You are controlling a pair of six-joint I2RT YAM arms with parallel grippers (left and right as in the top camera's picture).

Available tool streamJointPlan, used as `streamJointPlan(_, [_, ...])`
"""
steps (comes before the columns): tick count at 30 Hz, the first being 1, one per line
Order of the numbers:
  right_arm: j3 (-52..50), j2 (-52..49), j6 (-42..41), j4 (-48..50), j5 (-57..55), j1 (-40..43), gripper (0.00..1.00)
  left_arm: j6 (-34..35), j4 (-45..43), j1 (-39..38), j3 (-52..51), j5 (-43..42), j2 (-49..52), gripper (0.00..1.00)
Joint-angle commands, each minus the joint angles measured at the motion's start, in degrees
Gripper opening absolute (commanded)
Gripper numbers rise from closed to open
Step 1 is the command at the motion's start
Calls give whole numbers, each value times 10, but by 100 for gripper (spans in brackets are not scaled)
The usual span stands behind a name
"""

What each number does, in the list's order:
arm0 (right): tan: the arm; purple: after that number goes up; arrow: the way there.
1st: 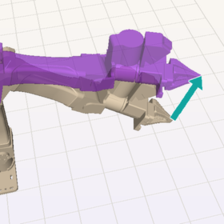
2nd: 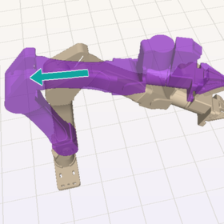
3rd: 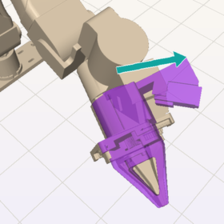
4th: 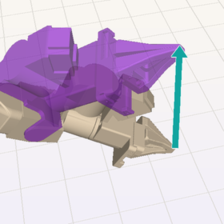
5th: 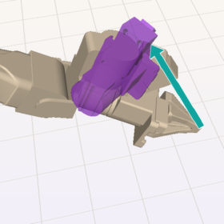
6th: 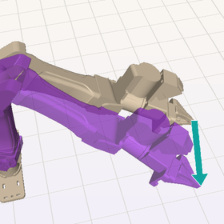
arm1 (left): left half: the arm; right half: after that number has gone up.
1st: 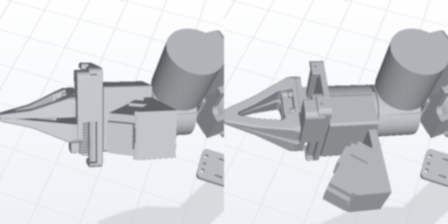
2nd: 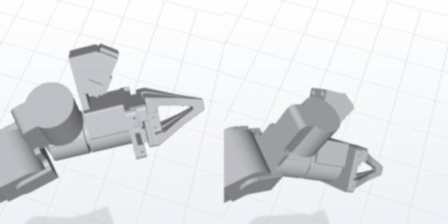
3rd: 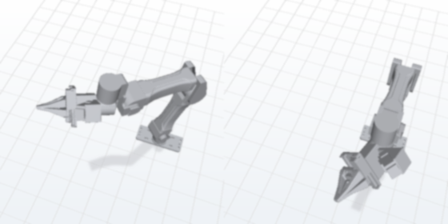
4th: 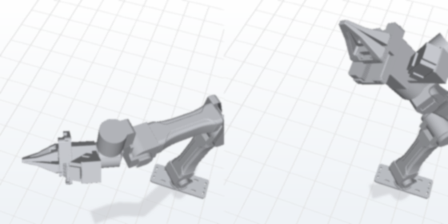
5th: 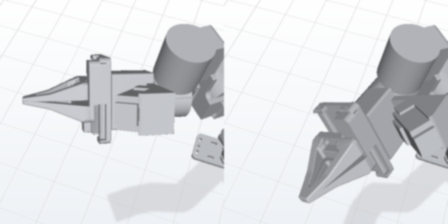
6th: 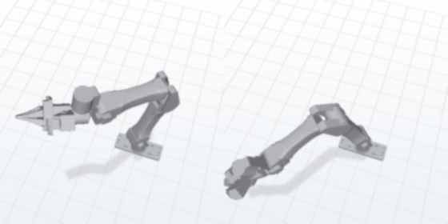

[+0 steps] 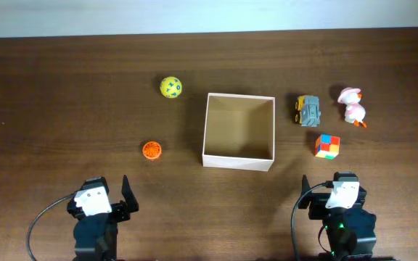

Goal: Pack container

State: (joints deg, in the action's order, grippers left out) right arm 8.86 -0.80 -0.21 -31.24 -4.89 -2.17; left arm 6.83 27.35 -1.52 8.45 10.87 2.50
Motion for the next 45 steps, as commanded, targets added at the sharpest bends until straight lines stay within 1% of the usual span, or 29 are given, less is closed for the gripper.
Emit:
streamJointPlan(1, [-5,6,-5,0,2,4,99,-9,-4,2,-7,-8,-6,99])
streamJointPlan(4, [-5,6,-5,0,1,4,99,-9,-4,2,-7,-8,-6,99])
streamJointPlan(8, [-5,6,-5,0,20,4,99,-26,-4,2,-7,43,-6,99])
streamJointPlan(16, [-5,6,-5,0,34,4,99,-26,-4,2,-7,45,-6,99])
streamJointPlan(18, [-5,6,-5,0,34,4,99,-26,-32,2,-7,42,-6,99])
streamJointPlan(21, [-5,6,-5,3,34,4,99,-26,-48,2,-7,-13,-6,99])
streamJointPlan(23, [-5,6,-10,9,39,4,99,-26,-70,2,-7,-35,-6,99])
streamJointPlan(25, [-4,6,-39,24,65,4,99,-26,-92,2,-7,-92,-6,99])
streamJointPlan(29, [17,4,-70,32,110,4,99,-26,-92,2,6,-92,15,99])
streamJointPlan(33, [70,-37,-72,29,111,3,99,-26,-94,2,59,-92,98,99])
streamJointPlan(36, [128,-112,-72,12,106,3,99,-26,-93,2,127,-90,207,99])
streamJointPlan(40, [247,-276,-71,-45,104,3,99,-26,-60,2,250,-91,377,99])
streamJointPlan(41, [302,-345,-61,-75,105,3,99,-26,-33,2,306,-92,444,99])
streamJointPlan(44, [425,-474,-33,-144,103,3,99,-26,36,2,425,-92,567,99])
streamJointPlan(45, [501,-542,-18,-189,103,3,99,-26,70,2,481,-92,622,99])
